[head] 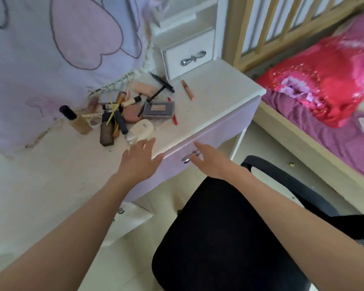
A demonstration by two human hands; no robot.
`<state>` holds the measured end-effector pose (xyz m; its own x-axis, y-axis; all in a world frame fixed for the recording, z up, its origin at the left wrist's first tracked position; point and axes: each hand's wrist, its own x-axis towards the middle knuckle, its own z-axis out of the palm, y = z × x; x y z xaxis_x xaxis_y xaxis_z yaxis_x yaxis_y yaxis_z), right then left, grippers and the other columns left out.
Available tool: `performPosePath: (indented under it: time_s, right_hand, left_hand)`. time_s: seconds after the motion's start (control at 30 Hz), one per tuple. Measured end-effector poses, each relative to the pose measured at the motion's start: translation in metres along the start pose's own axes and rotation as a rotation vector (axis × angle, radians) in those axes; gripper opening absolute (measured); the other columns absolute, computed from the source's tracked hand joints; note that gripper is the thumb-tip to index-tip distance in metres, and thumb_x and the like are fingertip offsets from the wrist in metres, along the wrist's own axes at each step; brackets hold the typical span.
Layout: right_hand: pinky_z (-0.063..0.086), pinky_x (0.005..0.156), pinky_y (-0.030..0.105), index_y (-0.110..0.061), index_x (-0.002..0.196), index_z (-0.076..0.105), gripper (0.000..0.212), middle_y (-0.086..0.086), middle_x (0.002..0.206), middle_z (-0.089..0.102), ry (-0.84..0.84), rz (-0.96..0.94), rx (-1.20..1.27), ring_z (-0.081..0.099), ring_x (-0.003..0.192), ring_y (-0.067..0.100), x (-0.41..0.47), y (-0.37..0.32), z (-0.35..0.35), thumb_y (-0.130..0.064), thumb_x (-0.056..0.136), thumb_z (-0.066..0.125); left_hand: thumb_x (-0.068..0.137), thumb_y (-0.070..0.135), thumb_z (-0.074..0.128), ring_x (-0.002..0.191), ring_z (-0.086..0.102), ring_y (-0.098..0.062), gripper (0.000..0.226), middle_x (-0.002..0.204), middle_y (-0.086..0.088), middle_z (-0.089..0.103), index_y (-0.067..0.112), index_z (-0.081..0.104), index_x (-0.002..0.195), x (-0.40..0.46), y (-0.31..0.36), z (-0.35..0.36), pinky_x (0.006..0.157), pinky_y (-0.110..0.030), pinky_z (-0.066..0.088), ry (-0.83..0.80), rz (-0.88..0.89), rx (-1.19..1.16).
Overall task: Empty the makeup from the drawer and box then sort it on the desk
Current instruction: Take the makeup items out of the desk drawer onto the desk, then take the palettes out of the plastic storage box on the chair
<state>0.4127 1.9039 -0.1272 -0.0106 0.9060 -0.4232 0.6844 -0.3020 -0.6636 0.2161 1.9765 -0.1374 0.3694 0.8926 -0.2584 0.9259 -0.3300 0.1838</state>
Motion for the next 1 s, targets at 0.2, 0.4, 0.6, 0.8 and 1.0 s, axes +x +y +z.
performPosePath:
  time_s: [0.2,0.4,0.6,0.8,1.0]
  right_hand:
    - [0.025,0.111,0.047,-0.018,0.149,0.014,0.061,0.006,0.154,0.024,0.09,-0.214,-0.369,0.027,0.139,0.025,-0.04,-0.1,-0.005,-0.039,0.098,0.039]
    - [0.024,0.111,0.033,-0.018,0.149,0.019,0.058,0.003,0.154,0.024,0.082,-0.392,-0.224,0.025,0.14,0.019,-0.093,-0.213,0.06,-0.036,0.098,0.041]
    - [0.02,0.114,0.043,-0.023,0.149,0.016,0.059,0.002,0.155,0.02,-0.039,-0.569,-0.432,0.02,0.142,0.02,-0.14,-0.3,0.161,-0.04,0.097,0.04]
    - [0.011,0.116,0.046,-0.028,0.149,0.013,0.059,-0.002,0.156,0.015,-0.219,-0.831,-0.613,0.012,0.144,0.018,-0.196,-0.394,0.284,-0.045,0.097,0.034]
    - [0.01,0.116,0.048,-0.024,0.148,0.017,0.058,-0.001,0.155,0.018,-0.489,-1.216,-0.671,0.013,0.143,0.016,-0.273,-0.485,0.423,-0.043,0.097,0.037]
  left_hand:
    - [0.092,0.043,0.043,0.127,0.04,-0.032,0.056,0.141,-0.014,0.042,0.013,0.038,0.138,-0.089,-0.052,-0.076,0.102,-0.043,0.031,0.34,-0.025,-0.036]
    - [0.077,0.064,0.011,0.136,0.028,-0.027,0.083,0.148,-0.009,0.033,0.018,0.032,0.142,-0.218,-0.119,-0.1,0.112,-0.047,0.02,0.406,-0.237,-0.117]
    - [0.082,0.06,0.015,0.136,0.028,-0.029,0.076,0.147,-0.01,0.035,0.015,0.037,0.14,-0.353,-0.199,-0.089,0.111,-0.045,0.02,0.495,-0.439,-0.199]
    - [0.08,0.061,0.006,0.142,0.015,-0.022,0.079,0.152,-0.004,0.024,0.021,0.027,0.144,-0.507,-0.271,-0.06,0.114,-0.043,0.011,0.568,-0.746,-0.249]
    - [0.077,0.064,0.005,0.141,0.015,-0.024,0.081,0.151,-0.003,0.026,0.024,0.027,0.144,-0.661,-0.308,-0.032,0.116,-0.044,0.012,0.639,-1.196,-0.249]
